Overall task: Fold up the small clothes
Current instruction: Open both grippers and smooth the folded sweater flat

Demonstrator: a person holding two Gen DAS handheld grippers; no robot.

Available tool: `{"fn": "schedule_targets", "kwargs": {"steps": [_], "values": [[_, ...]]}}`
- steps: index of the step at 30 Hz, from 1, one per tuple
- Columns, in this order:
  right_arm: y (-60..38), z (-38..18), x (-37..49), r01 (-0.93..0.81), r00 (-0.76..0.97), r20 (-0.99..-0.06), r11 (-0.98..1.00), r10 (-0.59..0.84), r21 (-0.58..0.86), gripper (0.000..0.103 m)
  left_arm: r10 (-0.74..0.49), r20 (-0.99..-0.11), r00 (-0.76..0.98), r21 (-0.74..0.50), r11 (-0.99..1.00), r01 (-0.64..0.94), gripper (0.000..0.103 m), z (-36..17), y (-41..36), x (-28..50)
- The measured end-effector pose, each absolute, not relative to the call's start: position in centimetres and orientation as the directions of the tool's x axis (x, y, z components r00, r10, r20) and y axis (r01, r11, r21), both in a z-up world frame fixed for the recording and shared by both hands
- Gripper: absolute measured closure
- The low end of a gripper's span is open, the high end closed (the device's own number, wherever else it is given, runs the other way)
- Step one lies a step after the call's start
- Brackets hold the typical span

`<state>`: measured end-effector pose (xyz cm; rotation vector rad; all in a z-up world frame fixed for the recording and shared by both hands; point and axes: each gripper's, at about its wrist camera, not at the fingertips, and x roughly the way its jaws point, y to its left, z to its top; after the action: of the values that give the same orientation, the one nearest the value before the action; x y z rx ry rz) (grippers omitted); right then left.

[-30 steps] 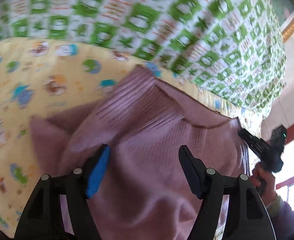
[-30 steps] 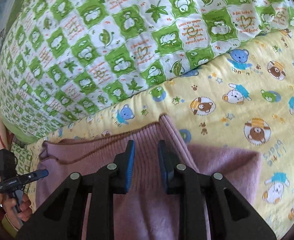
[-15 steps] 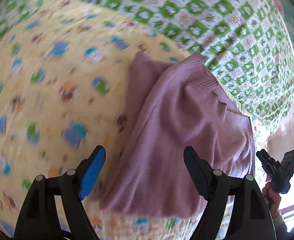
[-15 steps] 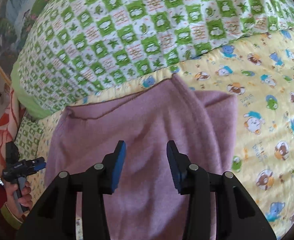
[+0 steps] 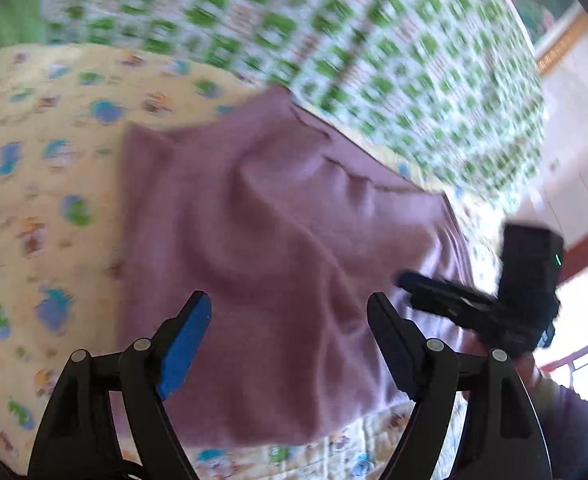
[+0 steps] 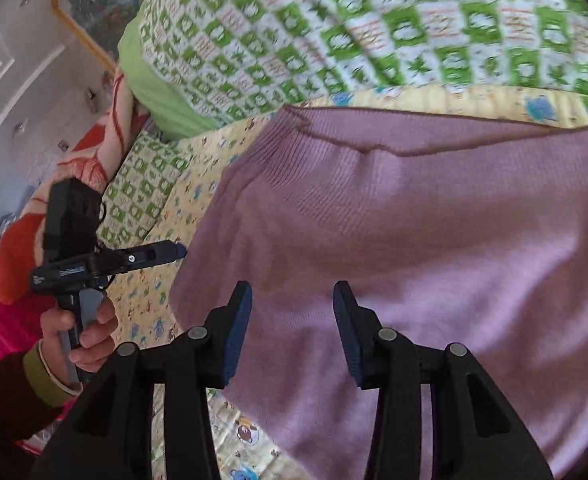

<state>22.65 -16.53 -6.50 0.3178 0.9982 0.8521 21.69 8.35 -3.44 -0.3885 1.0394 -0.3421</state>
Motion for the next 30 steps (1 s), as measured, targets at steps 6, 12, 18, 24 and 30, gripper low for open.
{"fn": "schedule_targets", "kwargs": {"steps": [6, 12, 18, 24, 30], "values": [[-14.8, -8.8, 26.9, -0.449, 0.228, -0.671, 0.688, 0.705, 0.57, 0.059, -0.353, -0.835, 0.421, -0.386, 0.922, 0.006, 0.023, -7.5, 9.2, 22.7], [-17.1, -8.9, 32.2, -0.305, 0.454, -0.722, 0.853, 0.522, 0.425, 0.061, -0.282, -0.837, 0.469, -0.362, 0.928, -0.089, 0.025, -8.0, 12.4, 22.0], [-18.8, -7.4, 33.2, -0.208, 0.548, -0.677, 0.863, 0.492, 0.46, 0.059, -0.309, -0.782, 0.541, -0.446, 0.884, -0.139, 0.025, -5.2, 14.4, 21.6], [-21.7, -4.9, 28.9, -0.225, 0.578, -0.626, 0.84, 0.523, 0.494, 0.059, -0.396, -0.75, 0.529, -0.438, 0.897, 0.049, 0.024, -2.3, 9.4, 25.3], [-25.3, -5.1, 27.6, -0.172, 0.596, -0.714, 0.926, 0.368, 0.335, 0.059, -0.238, -0.837, 0.493, -0.19, 0.971, 0.146, 0.024, -3.0, 2.9, 30.5]]}}
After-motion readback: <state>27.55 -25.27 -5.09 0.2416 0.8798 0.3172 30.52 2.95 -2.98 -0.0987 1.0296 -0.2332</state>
